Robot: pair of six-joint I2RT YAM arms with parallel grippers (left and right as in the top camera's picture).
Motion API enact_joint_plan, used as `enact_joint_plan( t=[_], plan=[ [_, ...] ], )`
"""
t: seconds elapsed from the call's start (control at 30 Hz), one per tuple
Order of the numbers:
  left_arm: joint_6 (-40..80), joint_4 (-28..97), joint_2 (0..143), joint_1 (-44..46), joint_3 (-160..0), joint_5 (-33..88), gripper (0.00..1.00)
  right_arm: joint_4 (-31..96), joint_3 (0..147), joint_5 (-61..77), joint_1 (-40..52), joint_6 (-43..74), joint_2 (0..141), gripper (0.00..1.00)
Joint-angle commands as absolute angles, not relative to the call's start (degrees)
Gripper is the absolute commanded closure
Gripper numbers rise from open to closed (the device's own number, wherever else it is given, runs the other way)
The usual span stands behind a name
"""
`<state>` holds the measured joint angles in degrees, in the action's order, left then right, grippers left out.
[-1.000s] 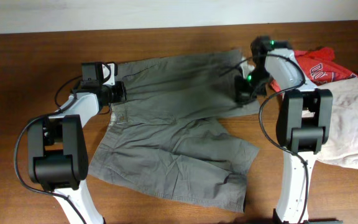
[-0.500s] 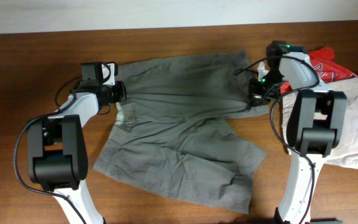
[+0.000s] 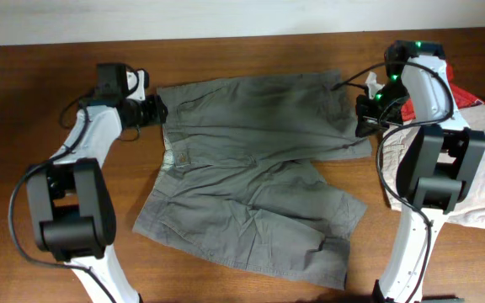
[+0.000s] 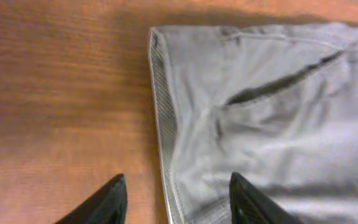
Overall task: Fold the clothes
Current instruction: 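Release both waist corners and lift both grippers away outward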
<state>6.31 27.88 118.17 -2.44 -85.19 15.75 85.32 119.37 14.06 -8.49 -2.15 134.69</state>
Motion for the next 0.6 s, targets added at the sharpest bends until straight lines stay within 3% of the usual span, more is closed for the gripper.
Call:
enact_joint_plan(
  t=[0.0, 0.23, 0.57],
  plan=[
    [3.1, 33.8, 110.0, -2.7, -88.5, 15.7, 0.45, 87.0, 121.0, 15.9, -7.8, -3.2, 129.9, 0.84],
    [0.2, 42.1, 93.7, -2.6, -88.9, 9.0, 0.46, 87.2, 121.0, 21.6, -7.7, -4.7, 118.8, 0.75],
    [0.2, 64.4, 82.1, -2.4, -88.9, 4.2, 0.45, 88.3, 121.0, 13.1, -3.1, 1.0, 97.4, 0.62]
  ],
)
